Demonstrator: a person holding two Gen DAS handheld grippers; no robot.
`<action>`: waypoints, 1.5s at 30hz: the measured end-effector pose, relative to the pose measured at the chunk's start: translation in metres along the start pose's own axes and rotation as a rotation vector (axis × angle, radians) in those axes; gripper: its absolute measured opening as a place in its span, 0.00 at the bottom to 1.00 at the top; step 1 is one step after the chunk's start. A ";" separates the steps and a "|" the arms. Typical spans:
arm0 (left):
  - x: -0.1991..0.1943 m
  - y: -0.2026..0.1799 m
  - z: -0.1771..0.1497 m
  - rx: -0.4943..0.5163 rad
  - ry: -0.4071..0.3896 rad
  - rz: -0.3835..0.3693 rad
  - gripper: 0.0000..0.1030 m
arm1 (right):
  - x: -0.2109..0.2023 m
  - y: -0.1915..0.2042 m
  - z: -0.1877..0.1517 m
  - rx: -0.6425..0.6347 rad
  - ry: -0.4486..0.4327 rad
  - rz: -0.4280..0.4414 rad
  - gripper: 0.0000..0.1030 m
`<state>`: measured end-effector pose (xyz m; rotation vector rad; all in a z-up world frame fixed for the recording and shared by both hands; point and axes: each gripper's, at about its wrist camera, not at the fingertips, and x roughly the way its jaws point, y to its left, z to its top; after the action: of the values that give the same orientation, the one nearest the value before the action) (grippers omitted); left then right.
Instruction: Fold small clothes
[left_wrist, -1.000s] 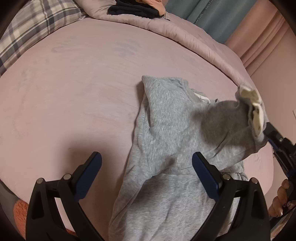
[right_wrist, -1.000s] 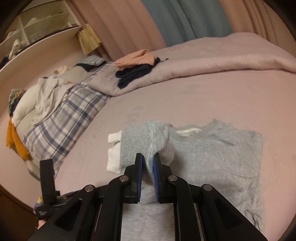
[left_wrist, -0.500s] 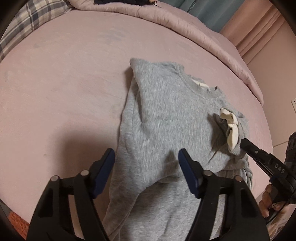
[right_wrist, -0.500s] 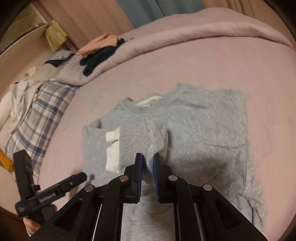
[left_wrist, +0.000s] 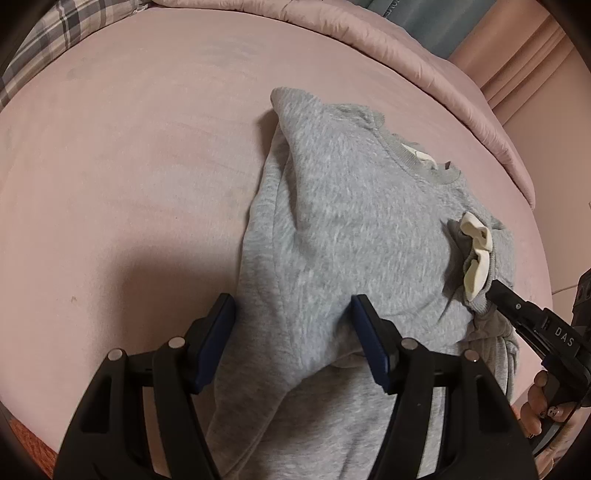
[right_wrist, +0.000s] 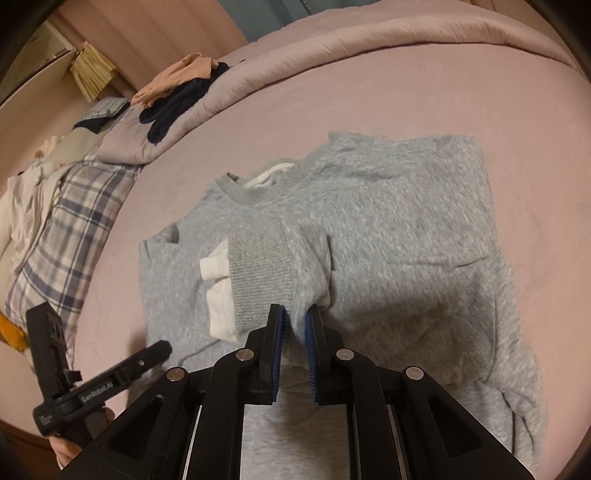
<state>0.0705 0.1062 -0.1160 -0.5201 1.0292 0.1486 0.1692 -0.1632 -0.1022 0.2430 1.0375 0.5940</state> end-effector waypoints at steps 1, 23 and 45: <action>0.000 0.000 0.000 0.000 0.002 -0.001 0.63 | -0.001 0.000 0.001 0.003 -0.002 -0.001 0.12; -0.001 0.000 -0.001 0.005 0.000 -0.003 0.64 | -0.050 -0.041 0.004 0.131 -0.105 -0.121 0.21; -0.016 0.006 -0.018 0.009 0.003 -0.003 0.56 | 0.012 0.064 0.010 -0.313 -0.090 -0.286 0.54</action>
<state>0.0461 0.1042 -0.1120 -0.5131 1.0312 0.1406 0.1604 -0.1029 -0.0765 -0.1511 0.8593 0.4721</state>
